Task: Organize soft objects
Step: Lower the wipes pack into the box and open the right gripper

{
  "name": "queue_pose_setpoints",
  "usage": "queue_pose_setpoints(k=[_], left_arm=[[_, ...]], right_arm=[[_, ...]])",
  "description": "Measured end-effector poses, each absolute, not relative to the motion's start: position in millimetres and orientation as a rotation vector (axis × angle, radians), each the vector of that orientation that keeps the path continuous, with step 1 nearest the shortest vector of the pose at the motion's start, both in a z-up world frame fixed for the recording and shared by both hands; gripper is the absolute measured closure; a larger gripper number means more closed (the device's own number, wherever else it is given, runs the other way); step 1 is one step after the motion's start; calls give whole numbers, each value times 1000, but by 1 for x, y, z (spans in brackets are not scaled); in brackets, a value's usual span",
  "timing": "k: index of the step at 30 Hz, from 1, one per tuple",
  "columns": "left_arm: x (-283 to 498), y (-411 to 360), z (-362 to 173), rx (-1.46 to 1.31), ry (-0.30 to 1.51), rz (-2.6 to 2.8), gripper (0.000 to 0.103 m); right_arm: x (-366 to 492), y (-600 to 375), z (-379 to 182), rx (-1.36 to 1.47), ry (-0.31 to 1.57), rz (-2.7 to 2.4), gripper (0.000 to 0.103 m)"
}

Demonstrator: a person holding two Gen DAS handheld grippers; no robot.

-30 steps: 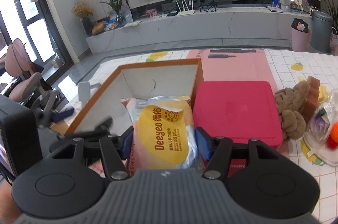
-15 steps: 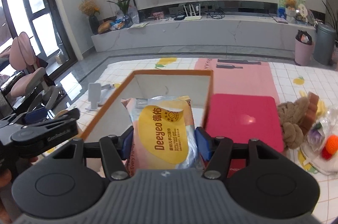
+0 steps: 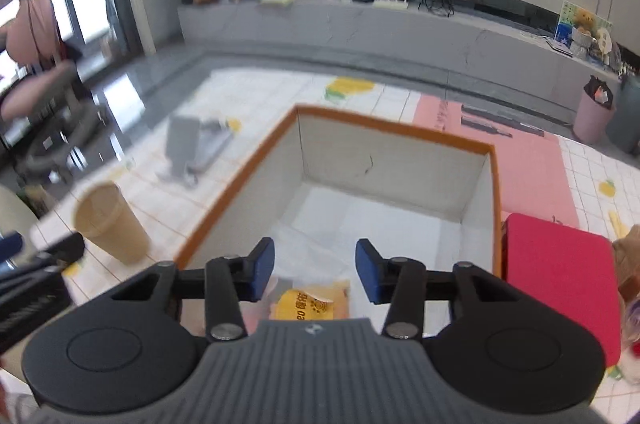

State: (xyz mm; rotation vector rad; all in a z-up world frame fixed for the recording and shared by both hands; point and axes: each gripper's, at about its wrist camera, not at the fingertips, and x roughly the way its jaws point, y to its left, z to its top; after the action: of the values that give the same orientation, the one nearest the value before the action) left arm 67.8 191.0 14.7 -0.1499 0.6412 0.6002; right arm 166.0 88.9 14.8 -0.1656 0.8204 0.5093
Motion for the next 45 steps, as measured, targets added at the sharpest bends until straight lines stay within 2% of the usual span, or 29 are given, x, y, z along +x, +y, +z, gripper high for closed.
queue_pose_setpoints(k=[12, 14, 16, 20, 34, 41, 45], left_arm=[[73, 181, 10, -120, 684, 553, 14], [73, 182, 10, -135, 689, 552, 14], [73, 183, 10, -154, 692, 545, 14], [69, 187, 12, -180, 680, 555, 14], [69, 195, 9, -252, 691, 566, 14], [70, 194, 8, -264, 696, 558, 14], [71, 192, 7, -259, 702, 551, 14]], right_arm=[[158, 88, -17, -353, 1030, 678, 57], [158, 81, -19, -336, 1071, 698, 60], [158, 79, -27, -385, 1121, 714, 80], [166, 83, -36, -423, 1135, 691, 84], [220, 123, -70, -439, 1222, 658, 83], [226, 130, -77, -424, 1193, 619, 83], [207, 143, -79, -579, 1129, 638, 80]])
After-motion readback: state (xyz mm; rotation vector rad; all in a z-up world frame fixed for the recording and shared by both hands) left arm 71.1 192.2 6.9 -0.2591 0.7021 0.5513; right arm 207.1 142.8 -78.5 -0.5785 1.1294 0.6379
